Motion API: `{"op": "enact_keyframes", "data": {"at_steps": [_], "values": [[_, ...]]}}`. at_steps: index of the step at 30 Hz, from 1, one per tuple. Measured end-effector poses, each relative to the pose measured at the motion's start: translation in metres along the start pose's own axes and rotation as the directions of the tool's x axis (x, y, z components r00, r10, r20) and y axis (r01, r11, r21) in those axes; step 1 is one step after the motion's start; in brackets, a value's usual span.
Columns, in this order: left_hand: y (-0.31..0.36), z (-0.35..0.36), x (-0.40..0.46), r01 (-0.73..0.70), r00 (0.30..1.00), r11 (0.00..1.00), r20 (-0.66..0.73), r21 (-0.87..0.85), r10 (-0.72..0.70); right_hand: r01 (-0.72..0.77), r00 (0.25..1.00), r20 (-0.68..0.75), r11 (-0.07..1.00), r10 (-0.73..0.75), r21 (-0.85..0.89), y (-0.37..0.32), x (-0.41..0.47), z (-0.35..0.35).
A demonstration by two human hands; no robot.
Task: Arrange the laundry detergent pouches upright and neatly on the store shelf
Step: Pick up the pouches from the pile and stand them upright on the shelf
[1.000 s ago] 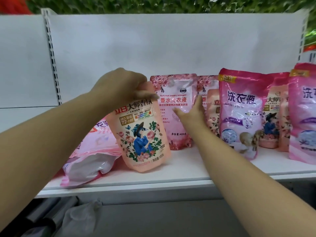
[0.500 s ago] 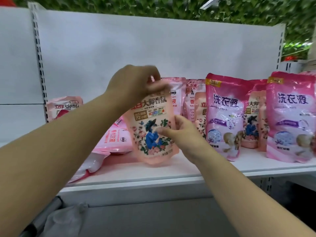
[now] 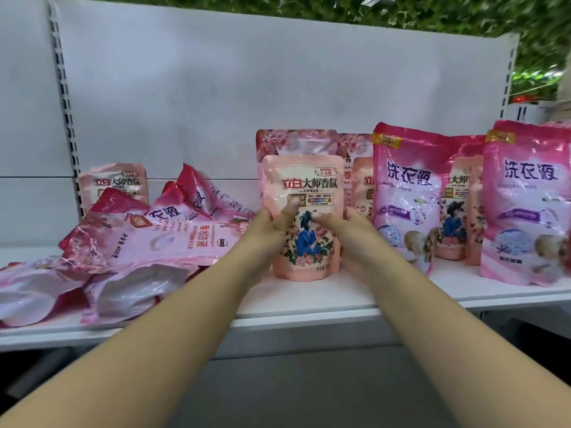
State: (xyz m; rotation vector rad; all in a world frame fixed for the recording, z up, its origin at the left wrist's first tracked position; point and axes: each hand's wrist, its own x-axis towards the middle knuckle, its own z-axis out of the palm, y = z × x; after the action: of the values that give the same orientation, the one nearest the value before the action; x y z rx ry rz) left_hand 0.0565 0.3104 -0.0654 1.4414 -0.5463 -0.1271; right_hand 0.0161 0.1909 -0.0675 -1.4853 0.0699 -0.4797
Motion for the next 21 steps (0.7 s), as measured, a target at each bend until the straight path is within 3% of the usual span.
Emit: {"op": "enact_keyframes", "data": {"at_steps": [4,12,16,18,21], "values": [[-0.004,-0.001,0.004,-0.027,0.998,0.999,-0.064,0.041,0.030,-0.050,0.994,0.090,0.995,0.058,-0.087,0.007,-0.001,-0.002],[0.003,0.003,-0.012,-0.237,0.929,0.926,-0.210,0.293,0.305,-0.009,1.000,-0.024,0.989,0.006,-0.149,0.005,0.004,0.004],[0.014,-0.021,-0.027,-0.250,0.892,0.837,-0.220,0.487,0.394,0.048,0.991,-0.084,0.864,-0.104,-0.501,0.005,-0.004,0.005],[0.018,-0.041,-0.038,-0.220,0.894,0.654,-0.119,0.723,0.432,0.077,0.982,-0.082,0.762,-0.169,-0.643,0.005,-0.013,0.004],[0.019,-0.071,-0.052,-0.154,0.920,0.262,0.041,0.953,0.390,0.151,0.957,-0.039,0.609,-0.287,-0.779,0.008,-0.028,0.004]]}}
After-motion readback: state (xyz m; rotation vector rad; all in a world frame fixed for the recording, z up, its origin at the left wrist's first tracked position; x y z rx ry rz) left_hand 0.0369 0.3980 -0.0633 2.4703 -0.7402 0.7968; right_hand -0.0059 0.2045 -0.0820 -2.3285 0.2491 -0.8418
